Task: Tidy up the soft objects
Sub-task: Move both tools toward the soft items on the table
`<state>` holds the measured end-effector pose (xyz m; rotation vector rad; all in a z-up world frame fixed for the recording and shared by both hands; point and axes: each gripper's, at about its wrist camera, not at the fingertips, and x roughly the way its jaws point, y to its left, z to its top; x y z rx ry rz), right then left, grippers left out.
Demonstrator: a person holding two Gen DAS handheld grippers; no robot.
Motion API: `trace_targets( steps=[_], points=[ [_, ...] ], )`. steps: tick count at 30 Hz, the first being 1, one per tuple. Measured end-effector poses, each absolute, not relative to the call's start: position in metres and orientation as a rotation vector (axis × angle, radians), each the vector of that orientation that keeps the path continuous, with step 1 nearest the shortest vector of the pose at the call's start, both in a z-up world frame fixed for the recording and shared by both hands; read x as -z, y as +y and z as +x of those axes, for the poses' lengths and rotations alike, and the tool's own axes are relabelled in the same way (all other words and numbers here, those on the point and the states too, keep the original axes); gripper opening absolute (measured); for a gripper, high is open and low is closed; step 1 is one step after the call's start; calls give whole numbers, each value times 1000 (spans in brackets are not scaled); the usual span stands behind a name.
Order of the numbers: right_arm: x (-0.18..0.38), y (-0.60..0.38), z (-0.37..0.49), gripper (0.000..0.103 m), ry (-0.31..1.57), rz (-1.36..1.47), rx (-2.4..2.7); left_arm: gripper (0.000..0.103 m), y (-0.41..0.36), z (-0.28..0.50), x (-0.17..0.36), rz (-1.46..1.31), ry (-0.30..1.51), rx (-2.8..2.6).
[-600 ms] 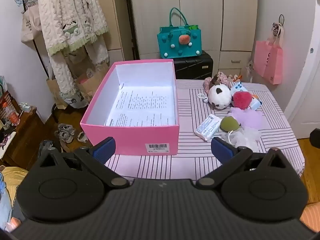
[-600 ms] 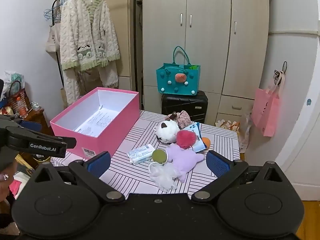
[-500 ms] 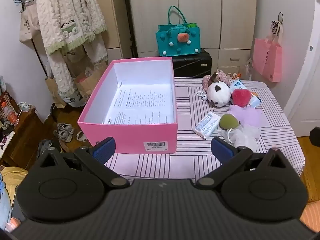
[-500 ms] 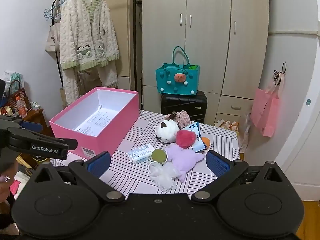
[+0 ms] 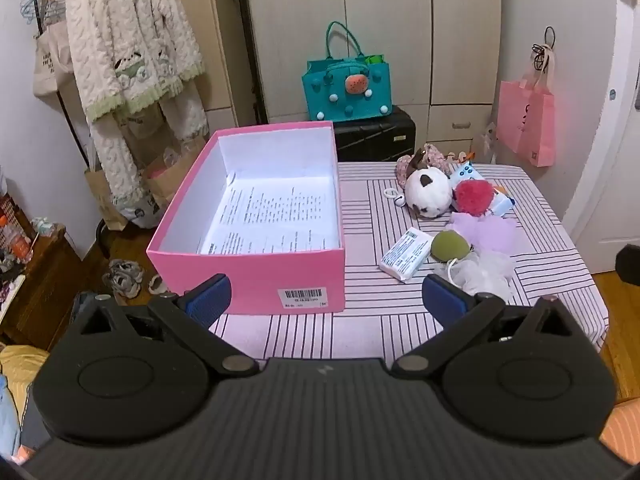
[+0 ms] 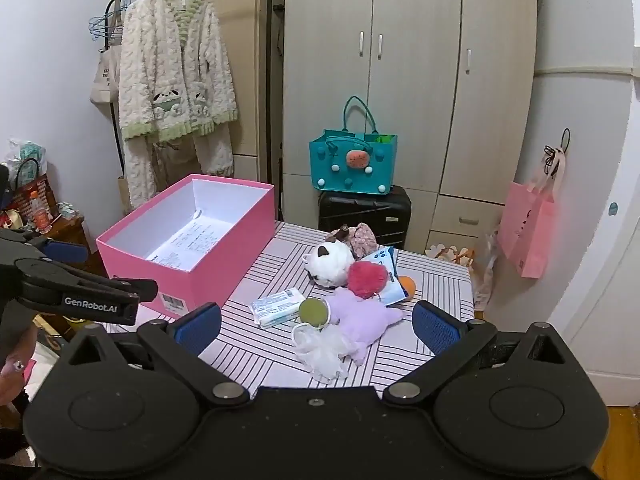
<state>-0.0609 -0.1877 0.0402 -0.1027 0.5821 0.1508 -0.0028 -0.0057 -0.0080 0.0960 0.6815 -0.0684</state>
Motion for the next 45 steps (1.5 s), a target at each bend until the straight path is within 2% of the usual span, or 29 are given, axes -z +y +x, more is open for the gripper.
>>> trace_targets(
  steps=[30,45],
  points=[
    [-19,-197,-60,103,563,-96,-57,103,7,-15,26,122,586,15],
    [-21,-199,-57,103,595,-125,-93,103,8,-12,11,195,574,23]
  ],
)
